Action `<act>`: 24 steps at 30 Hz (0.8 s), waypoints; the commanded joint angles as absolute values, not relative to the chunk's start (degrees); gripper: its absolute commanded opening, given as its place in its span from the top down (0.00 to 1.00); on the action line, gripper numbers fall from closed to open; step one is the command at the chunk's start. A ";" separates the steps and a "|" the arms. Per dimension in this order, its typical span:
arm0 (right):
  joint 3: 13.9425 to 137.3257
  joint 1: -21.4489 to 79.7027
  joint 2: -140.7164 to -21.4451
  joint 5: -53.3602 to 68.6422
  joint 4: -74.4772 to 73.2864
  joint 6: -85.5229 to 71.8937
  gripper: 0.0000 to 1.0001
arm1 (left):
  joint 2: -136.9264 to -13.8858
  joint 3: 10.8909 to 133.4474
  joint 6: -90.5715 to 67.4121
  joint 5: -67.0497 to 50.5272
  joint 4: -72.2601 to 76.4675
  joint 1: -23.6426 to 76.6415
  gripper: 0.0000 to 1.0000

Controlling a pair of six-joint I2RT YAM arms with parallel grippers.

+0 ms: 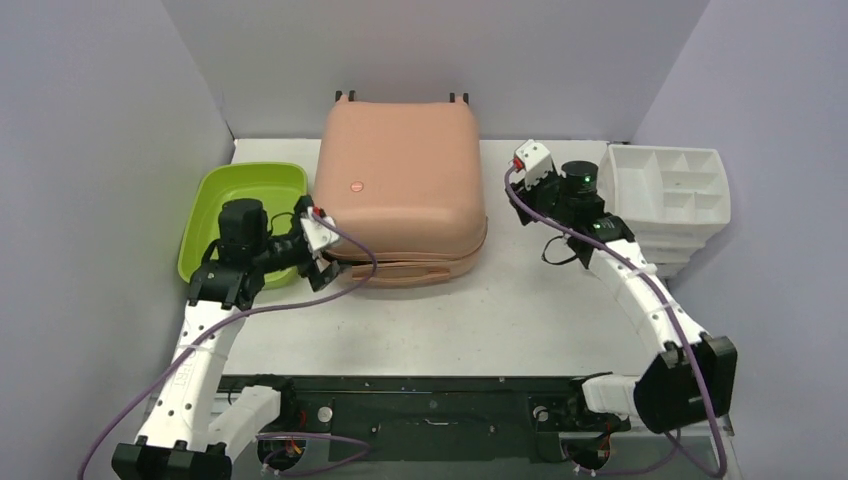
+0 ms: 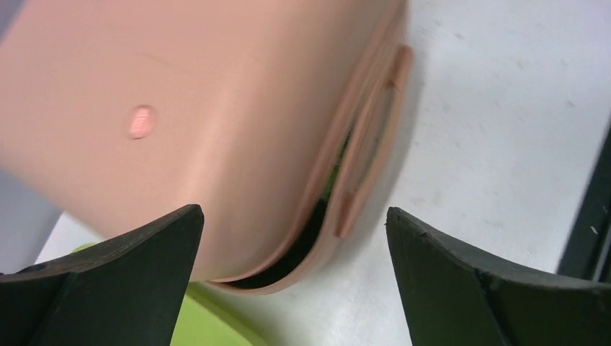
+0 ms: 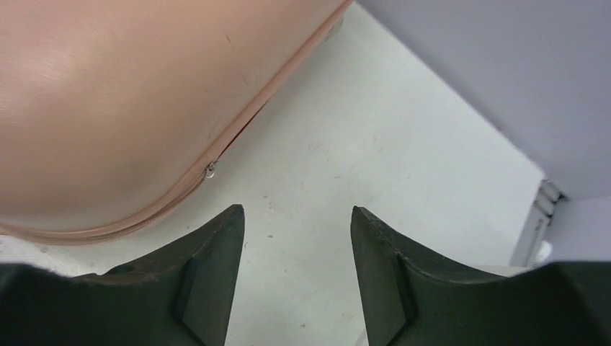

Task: Open, take out, and arrange the luggage
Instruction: Unzip the zipper of the luggage, then adjust the luggage at the center of the board.

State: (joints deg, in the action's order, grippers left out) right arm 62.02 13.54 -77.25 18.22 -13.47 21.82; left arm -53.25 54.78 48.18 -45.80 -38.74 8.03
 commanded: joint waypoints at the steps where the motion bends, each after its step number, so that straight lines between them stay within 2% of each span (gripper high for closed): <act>1: 62.02 14.93 -68.70 20.71 -13.96 24.25 0.47 | -54.89 61.17 27.41 -38.41 -25.56 4.52 0.04; 4: 62.46 16.82 -64.53 22.65 -14.92 26.34 0.47 | -58.08 62.55 18.24 -39.80 -20.39 -2.38 0.04; 11: 61.08 21.71 -61.73 24.33 -14.11 27.99 0.37 | -70.45 63.51 -1.10 -47.94 -4.42 -14.18 0.04; 17: 57.28 32.30 -63.37 19.49 -14.44 36.78 0.35 | -82.00 65.86 -10.26 -53.25 6.95 -13.52 0.04; 24: 60.23 33.30 -65.90 18.30 -16.68 37.16 0.34 | -88.26 68.25 -9.62 -52.77 6.79 -7.84 0.04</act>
State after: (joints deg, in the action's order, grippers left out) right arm 57.30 33.85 -65.91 20.67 -16.75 35.83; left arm -87.66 65.21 -7.35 -50.06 1.65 -11.18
